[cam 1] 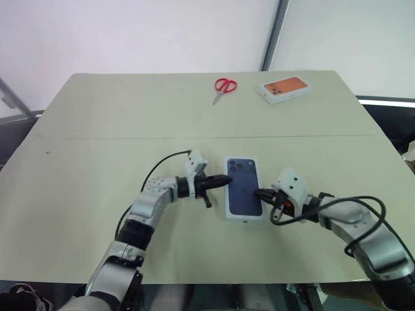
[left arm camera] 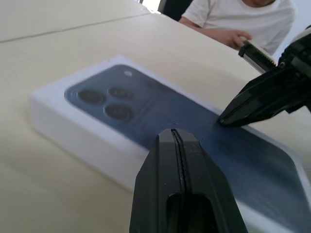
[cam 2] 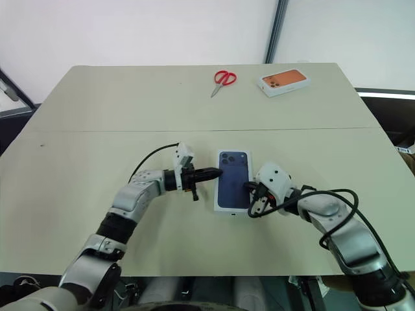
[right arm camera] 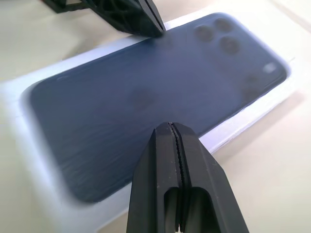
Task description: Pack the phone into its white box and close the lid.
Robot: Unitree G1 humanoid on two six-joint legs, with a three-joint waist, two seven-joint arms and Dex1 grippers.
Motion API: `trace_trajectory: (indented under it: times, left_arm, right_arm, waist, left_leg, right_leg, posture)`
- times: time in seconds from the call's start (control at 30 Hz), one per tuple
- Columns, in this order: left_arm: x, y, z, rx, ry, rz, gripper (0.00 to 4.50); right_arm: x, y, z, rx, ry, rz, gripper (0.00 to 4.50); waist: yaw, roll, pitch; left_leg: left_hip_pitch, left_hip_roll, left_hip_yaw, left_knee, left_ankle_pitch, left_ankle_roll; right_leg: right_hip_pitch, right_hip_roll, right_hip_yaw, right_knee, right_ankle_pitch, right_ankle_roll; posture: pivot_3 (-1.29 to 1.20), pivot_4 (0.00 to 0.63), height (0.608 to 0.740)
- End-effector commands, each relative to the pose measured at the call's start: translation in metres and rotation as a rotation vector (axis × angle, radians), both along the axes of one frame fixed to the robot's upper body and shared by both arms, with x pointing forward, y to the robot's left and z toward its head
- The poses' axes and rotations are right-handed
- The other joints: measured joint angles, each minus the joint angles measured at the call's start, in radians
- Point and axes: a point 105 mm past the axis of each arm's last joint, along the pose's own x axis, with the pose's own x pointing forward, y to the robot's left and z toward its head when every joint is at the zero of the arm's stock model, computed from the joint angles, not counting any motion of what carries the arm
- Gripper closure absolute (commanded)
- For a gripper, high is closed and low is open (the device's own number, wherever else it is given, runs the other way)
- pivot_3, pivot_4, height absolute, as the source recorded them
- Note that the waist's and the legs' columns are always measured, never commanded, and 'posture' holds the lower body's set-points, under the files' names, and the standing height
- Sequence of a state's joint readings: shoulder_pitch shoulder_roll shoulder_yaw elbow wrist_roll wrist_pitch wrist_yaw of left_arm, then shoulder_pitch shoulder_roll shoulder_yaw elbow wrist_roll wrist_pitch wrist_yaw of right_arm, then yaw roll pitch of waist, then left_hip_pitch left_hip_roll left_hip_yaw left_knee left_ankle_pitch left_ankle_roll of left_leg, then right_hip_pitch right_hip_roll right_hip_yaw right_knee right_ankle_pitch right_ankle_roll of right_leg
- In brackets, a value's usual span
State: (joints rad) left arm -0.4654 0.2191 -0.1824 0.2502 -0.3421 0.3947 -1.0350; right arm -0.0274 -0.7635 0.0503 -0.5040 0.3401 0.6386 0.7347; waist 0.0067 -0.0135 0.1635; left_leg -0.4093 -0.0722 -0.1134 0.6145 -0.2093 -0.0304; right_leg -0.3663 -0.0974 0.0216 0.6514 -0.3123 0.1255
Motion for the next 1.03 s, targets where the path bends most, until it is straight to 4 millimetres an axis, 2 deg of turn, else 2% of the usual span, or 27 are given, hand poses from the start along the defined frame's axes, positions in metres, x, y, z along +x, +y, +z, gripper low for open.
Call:
trace_trajectory:
  times: [0.03, 0.07, 0.13, 0.17, 0.27, 0.37, 0.4, 0.47, 0.57, 0.73, 1.03]
  left_arm:
    - [-0.020, -0.008, 0.011, -0.046, 0.041, -0.108, 4.50]
    - [-0.019, -0.006, 0.014, -0.041, 0.023, -0.094, 4.25]
    - [-0.014, 0.004, 0.019, -0.021, -0.013, -0.065, 3.63]
    - [-0.008, 0.013, 0.022, -0.003, -0.041, -0.038, 3.14]
    - [0.004, 0.043, 0.031, 0.040, -0.095, 0.030, 1.63]
    - [0.013, 0.080, 0.040, 0.086, -0.152, 0.096, 0.07]
    - [0.021, 0.096, 0.049, 0.066, -0.169, 0.165, 0.00]
    - [0.033, 0.116, 0.064, 0.040, -0.215, 0.248, 0.00]
    - [0.037, 0.127, 0.068, 0.070, -0.254, 0.265, 0.00]
    - [0.029, 0.156, 0.050, 0.166, -0.244, 0.300, 0.00]
    - [-0.002, 0.197, 0.029, 0.253, -0.172, 0.397, 0.00]
  right_arm:
    - [-0.010, 0.005, 0.004, 0.040, 0.026, 0.059, 4.48]
    - [-0.004, 0.000, 0.006, 0.061, 0.028, 0.028, 4.50]
    - [0.011, -0.008, 0.016, 0.124, 0.013, -0.038, 3.95]
    - [0.019, -0.013, 0.022, 0.125, -0.020, -0.065, 3.58]
    - [0.032, -0.020, 0.037, 0.159, -0.082, -0.088, 2.05]
    - [0.039, -0.027, 0.047, 0.176, -0.111, -0.091, 0.45]
    - [0.043, -0.031, 0.050, 0.169, -0.138, -0.101, 0.03]
    - [0.047, -0.035, 0.054, 0.171, -0.167, -0.088, 0.03]
    - [0.046, -0.034, 0.059, 0.194, -0.198, -0.042, 0.03]
    - [0.030, -0.034, 0.055, 0.176, -0.200, 0.058, 0.03]
    - [0.021, -0.057, 0.045, 0.137, -0.181, 0.001, 0.03]
  waist:
    - [0.000, 0.000, 0.000]
    - [0.000, 0.000, 0.000]
    - [0.002, -0.001, 0.001]
    - [0.001, -0.001, 0.001]
    - [-0.003, -0.001, 0.001]
    - [-0.007, -0.001, 0.001]
    - [-0.007, 0.000, 0.001]
    - [-0.007, -0.001, 0.002]
    - [-0.002, -0.001, 0.002]
    - [-0.003, -0.001, 0.002]
    - [-0.019, 0.000, 0.002]
  left_leg:
    - [0.000, 0.000, 0.000, 0.000, 0.000, 0.000]
    - [0.000, 0.000, 0.000, 0.000, 0.000, 0.000]
    - [0.000, 0.000, 0.000, 0.001, 0.000, 0.000]
    - [0.000, 0.000, 0.000, 0.001, 0.000, 0.000]
    - [-0.001, 0.000, 0.001, -0.001, 0.000, 0.000]
    - [-0.002, 0.001, 0.001, -0.003, 0.000, 0.000]
    - [-0.002, 0.001, 0.001, -0.003, 0.000, 0.000]
    - [-0.002, 0.000, 0.001, -0.002, 0.000, 0.000]
    - [-0.002, -0.001, 0.001, -0.001, 0.000, 0.000]
    - [-0.002, 0.000, 0.001, -0.002, 0.000, 0.000]
    - [-0.002, 0.000, 0.001, -0.003, 0.000, 0.000]
  right_leg:
    - [0.000, 0.000, 0.000, 0.000, 0.000, 0.000]
    - [0.000, 0.000, 0.000, 0.000, 0.000, 0.000]
    - [0.000, -0.001, 0.000, 0.000, 0.000, 0.000]
    - [0.000, -0.001, 0.000, 0.000, 0.000, 0.000]
    - [-0.003, -0.001, 0.001, 0.000, 0.000, 0.000]
    - [-0.005, 0.000, 0.001, 0.000, 0.000, 0.000]
    - [-0.006, 0.000, 0.001, 0.000, 0.000, 0.000]
    - [-0.005, 0.000, 0.001, 0.000, 0.000, 0.000]
    - [-0.004, -0.001, 0.001, 0.000, 0.000, 0.000]
    - [-0.004, -0.001, 0.001, 0.000, 0.000, 0.000]
    - [-0.005, -0.002, 0.001, 0.000, 0.000, -0.001]
  posture:
    - [0.00, 0.150, 0.740]
    - [0.00, 0.150, 0.740]
    - [0.00, 0.150, 0.740]
    - [0.00, 0.150, 0.740]
    - [0.00, 0.150, 0.740]
    - [0.00, 0.150, 0.740]
    - [0.00, 0.150, 0.740]
    - [0.00, 0.150, 0.740]
    - [0.00, 0.150, 0.740]
    - [0.00, 0.150, 0.740]
    - [0.00, 0.150, 0.740]
